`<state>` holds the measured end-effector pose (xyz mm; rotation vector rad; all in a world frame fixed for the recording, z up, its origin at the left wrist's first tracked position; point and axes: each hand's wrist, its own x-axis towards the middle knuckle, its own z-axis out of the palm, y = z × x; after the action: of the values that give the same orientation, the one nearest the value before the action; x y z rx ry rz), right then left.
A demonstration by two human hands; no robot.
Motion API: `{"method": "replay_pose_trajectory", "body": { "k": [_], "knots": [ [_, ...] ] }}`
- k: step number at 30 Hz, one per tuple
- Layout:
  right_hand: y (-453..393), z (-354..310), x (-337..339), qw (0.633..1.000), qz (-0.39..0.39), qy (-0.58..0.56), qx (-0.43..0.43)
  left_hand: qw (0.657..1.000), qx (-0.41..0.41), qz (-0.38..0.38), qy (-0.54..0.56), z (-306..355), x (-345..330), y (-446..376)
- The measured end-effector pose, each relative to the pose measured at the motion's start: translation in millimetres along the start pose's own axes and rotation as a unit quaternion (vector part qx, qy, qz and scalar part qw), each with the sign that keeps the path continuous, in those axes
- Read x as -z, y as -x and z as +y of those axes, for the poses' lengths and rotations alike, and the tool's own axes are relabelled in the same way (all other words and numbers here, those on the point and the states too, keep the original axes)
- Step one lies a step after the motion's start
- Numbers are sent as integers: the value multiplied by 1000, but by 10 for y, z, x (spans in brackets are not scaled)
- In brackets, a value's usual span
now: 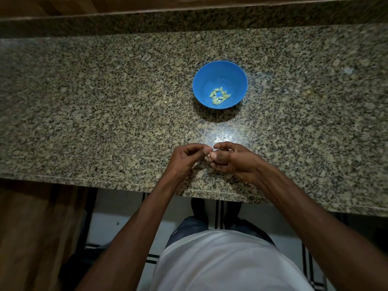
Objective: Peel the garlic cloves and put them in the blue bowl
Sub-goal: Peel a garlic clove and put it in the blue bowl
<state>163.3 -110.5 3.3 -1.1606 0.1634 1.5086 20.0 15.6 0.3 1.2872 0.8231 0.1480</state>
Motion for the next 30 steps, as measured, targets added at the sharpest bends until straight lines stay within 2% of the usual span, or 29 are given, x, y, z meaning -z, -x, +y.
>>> {"method": "replay_pose_trajectory", "body": {
  "k": [3,6,11,16,19,23,26,28,30],
  "knots": [
    [-30,-24,14,1000,-11,-19,-22,1000,13,-13,15,10,-6,-20],
    [-23,-15,20,1000,-3,0,-10,1000,8,-12,9,-29,-11,-13],
    [8,-7,35,992,32,95,73,1000,-7,13,-14,-74,-9,33],
    [-1,-4,15,968,45,213,123,999,-26,27,-25,-51,-13,58],
    [-31,40,-15,938,87,286,175,997,-23,66,-38,-35,-40,56],
    [9,143,-127,845,145,410,312,992,-32,113,-54,-52,-88,63],
    [16,180,-148,797,138,464,361,987,-36,129,-88,-82,-106,71],
    [15,161,-128,801,124,473,346,983,-45,109,-141,-93,-48,56],
    [26,108,-88,828,114,457,306,973,-66,74,-208,-62,24,51]
  ]
}}
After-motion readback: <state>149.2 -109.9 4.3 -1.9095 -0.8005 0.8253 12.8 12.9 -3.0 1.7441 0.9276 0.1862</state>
